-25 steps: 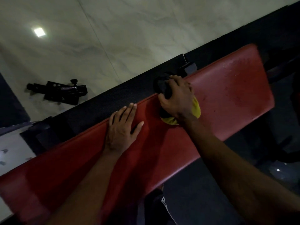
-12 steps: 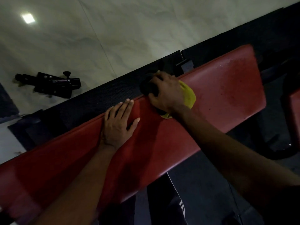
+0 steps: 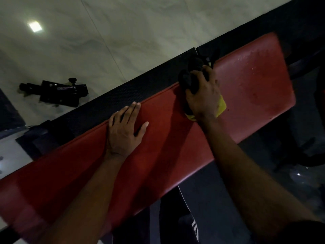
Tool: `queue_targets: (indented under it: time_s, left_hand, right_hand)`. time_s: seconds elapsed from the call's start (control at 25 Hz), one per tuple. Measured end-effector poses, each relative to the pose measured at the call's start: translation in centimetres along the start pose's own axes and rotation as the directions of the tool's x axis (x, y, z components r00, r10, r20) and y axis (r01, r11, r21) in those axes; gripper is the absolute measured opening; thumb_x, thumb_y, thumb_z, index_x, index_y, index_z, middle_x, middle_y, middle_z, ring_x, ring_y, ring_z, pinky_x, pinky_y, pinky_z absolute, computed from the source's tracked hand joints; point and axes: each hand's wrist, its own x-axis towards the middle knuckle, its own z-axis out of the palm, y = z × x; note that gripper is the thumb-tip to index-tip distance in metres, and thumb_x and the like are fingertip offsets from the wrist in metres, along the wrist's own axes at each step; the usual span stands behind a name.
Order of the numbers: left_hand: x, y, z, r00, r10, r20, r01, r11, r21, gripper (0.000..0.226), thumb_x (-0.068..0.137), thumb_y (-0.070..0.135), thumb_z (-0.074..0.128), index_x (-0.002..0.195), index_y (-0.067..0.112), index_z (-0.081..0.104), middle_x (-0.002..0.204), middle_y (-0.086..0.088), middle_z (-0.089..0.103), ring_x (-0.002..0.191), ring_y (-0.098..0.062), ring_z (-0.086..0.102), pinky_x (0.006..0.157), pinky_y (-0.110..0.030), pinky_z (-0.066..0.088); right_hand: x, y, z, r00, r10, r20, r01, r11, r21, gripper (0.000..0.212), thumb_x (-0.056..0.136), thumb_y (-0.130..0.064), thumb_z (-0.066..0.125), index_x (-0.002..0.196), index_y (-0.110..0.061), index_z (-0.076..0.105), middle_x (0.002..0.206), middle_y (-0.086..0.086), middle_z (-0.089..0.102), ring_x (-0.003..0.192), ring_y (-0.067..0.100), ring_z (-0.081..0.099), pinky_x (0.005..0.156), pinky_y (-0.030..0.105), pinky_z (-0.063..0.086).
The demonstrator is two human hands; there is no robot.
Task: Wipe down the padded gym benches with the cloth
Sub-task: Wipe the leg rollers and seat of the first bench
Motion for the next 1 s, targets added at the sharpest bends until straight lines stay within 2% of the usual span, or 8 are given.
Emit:
queue_targets:
  time_s: [0.08,0.24,0.44,0.52,0.64,0.76,0.8,1.0]
  left_hand:
    - [0.1,0.7,-0.5,0.998,-0.061,0.014,0.061,0.998,-0.023,0.061,0.097,0.049,0.055,0.15,0.019,0.044,0.153,0.001,0.046,0.14,-0.022,0.04,0.114,-0.045,0.026]
    - [2.7,5.0,0.1,0.986,-0.154,0.056,0.162,0.97,-0.184,0.052,0.101,0.037,0.049,0.148,0.018,0.047,0.155,-0.002,0.044,0.148,-0.02,0.03,0.12,-0.041,0.016]
    - [6.0,8.8,2.8,0.995,-0.091,0.043,0.094,0.991,-0.091,0.054,0.104,0.041,0.039,0.152,0.016,0.041,0.158,-0.003,0.039,0.148,-0.018,0.032,0.12,-0.042,0.018]
    - [5.4,8.9,3.5,0.997,-0.07,-0.015,0.07,0.998,0.011,0.054,0.107,0.042,0.035,0.154,0.018,0.036,0.161,-0.002,0.035,0.149,-0.017,0.03,0.12,-0.042,0.02]
    - [5.3,8.8,3.4,1.0,-0.011,-0.003,0.011,0.998,0.056,0.054,0.108,0.043,0.032,0.157,0.021,0.03,0.164,-0.002,0.028,0.151,-0.016,0.025,0.121,-0.043,0.02]
    - [5.3,8.8,3.5,0.998,0.057,0.017,-0.058,0.996,0.062,0.055,0.107,0.046,0.034,0.157,0.022,0.03,0.164,-0.001,0.027,0.152,-0.016,0.024,0.122,-0.045,0.02]
    - [5.1,8.8,3.6,0.998,0.065,0.022,-0.067,0.996,0.059,0.056,0.107,0.047,0.036,0.157,0.022,0.03,0.164,-0.001,0.028,0.152,-0.017,0.024,0.122,-0.046,0.019]
    - [5.0,9.3,3.4,0.993,0.099,0.069,-0.108,0.984,0.143,0.062,0.103,0.054,0.038,0.157,0.023,0.03,0.164,-0.007,0.028,0.151,-0.025,0.024,0.12,-0.054,0.019]
  right_hand:
    - [-2.4,-2.2,1.2,0.998,0.062,-0.016,-0.061,0.997,0.044,0.06,0.078,-0.029,0.068,0.137,-0.027,0.057,0.156,0.005,0.039,0.134,0.038,0.044,0.096,0.049,0.048]
    - [-5.0,1.3,0.8,0.993,-0.11,0.041,0.11,0.994,0.006,0.062,0.082,-0.026,0.069,0.142,-0.03,0.053,0.159,0.003,0.036,0.132,0.04,0.045,0.093,0.049,0.051]
    - [-7.6,8.7,-0.6,0.957,0.272,-0.105,-0.258,0.957,0.131,0.066,0.08,-0.026,0.064,0.145,-0.025,0.051,0.161,0.007,0.031,0.14,0.036,0.04,0.103,0.051,0.047]
    - [-8.4,7.1,-0.1,0.947,0.306,-0.094,-0.296,0.949,0.107,0.067,0.079,-0.03,0.063,0.144,-0.025,0.051,0.161,0.006,0.031,0.136,0.037,0.041,0.103,0.047,0.042]
    - [-10.6,4.4,0.3,0.987,0.161,0.008,-0.161,0.985,0.062,0.071,0.079,-0.034,0.066,0.148,-0.03,0.047,0.163,0.001,0.028,0.136,0.037,0.039,0.099,0.045,0.041]
    - [-11.1,7.8,0.0,0.987,-0.136,0.083,0.136,0.991,0.01,0.074,0.079,-0.035,0.066,0.15,-0.031,0.046,0.163,0.005,0.03,0.129,0.041,0.042,0.093,0.05,0.049]
    - [-10.6,9.6,-0.3,0.985,-0.156,0.079,0.157,0.988,-0.007,0.075,0.078,-0.033,0.067,0.149,-0.029,0.047,0.162,0.007,0.031,0.124,0.043,0.045,0.09,0.051,0.051]
    - [-11.0,12.0,-0.8,0.958,0.284,-0.033,-0.279,0.954,0.105,0.076,0.079,-0.029,0.07,0.15,-0.032,0.043,0.163,0.002,0.024,0.126,0.041,0.045,0.094,0.054,0.05]
